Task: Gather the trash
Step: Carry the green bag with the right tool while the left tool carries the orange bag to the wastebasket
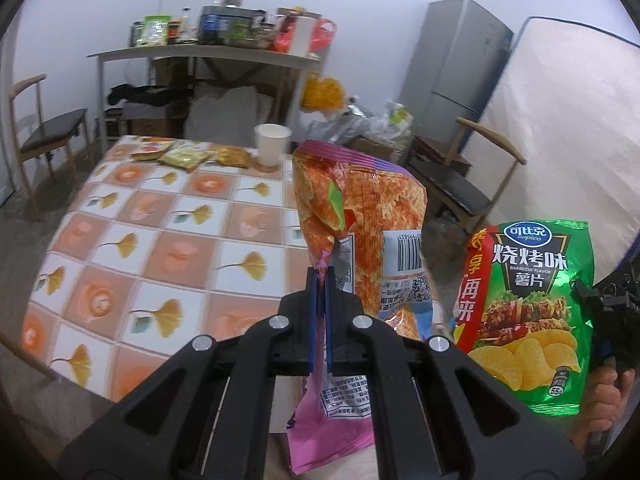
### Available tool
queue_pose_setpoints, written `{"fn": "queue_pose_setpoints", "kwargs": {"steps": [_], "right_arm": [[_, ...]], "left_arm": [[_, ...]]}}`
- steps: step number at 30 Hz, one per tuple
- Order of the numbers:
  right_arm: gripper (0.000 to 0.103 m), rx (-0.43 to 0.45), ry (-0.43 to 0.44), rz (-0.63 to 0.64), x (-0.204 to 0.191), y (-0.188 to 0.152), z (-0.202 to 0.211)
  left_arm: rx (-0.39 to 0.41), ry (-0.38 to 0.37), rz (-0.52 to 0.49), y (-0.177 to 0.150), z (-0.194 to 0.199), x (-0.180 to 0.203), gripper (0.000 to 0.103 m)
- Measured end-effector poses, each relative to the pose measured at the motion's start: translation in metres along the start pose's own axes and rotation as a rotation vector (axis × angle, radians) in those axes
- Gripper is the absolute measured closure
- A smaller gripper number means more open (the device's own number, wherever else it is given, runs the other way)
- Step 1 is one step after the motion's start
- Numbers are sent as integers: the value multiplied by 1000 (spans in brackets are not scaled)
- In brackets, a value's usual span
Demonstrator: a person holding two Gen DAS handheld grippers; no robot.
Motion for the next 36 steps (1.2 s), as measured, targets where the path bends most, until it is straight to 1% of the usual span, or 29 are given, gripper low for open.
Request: {"fn": "queue_pose_setpoints", "kwargs": {"steps": [2, 4, 5, 7, 8, 10, 13, 17, 19, 22, 25, 30, 34, 36], "right_arm": [[94, 28, -10, 7, 0, 2, 18], [94, 70, -33, 15, 0, 5, 43], [94, 92, -45, 17, 1, 7, 55], [94, 165, -74, 21, 2, 11, 91], [94, 187, -85, 22, 2, 12, 101], [94, 257, -122, 24, 3, 14, 136], [94, 351, -194, 20, 10, 12, 184], [94, 439, -270, -15, 27, 9, 230], [94, 461, -302, -31, 37, 9, 241], [94, 475, -398, -45, 53, 15, 256], [94, 478, -430, -72, 71, 25, 264], [94, 480, -518, -101, 108, 47, 266], [94, 483, -524, -147, 154, 75, 262], [94, 474, -548, -173, 187, 92, 258]], "left_arm": [[-14, -39, -17, -1, -6, 18, 101], [-36, -92, -32, -3, -15, 40, 101], [-43, -106, -38, -4, -19, 47, 101], [-64, -146, -53, -6, -28, 67, 101], [-78, -169, -62, -8, -35, 78, 101], [-101, -204, -85, -11, -47, 100, 101], [-128, -237, -115, -14, -61, 124, 101], [-175, -269, -149, -21, -87, 157, 101], [-189, -277, -157, -25, -95, 167, 101], [-206, -288, -168, -29, -107, 182, 101], [-216, -289, -175, -31, -116, 193, 101], [-243, -285, -170, -38, -131, 201, 101], [-262, -272, -177, -39, -140, 202, 101], [-274, -267, -178, -40, -142, 202, 101]]}}
Point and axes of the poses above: each gripper's, at about its wrist camera, not at the fingertips, and z roughly against the way its jaws point, x to its right, y to its top, the point moved 5 cm from there along -z, roughly the way its jaws point, and after that the axes turned 1 degree about z, right-handed, at the moved point
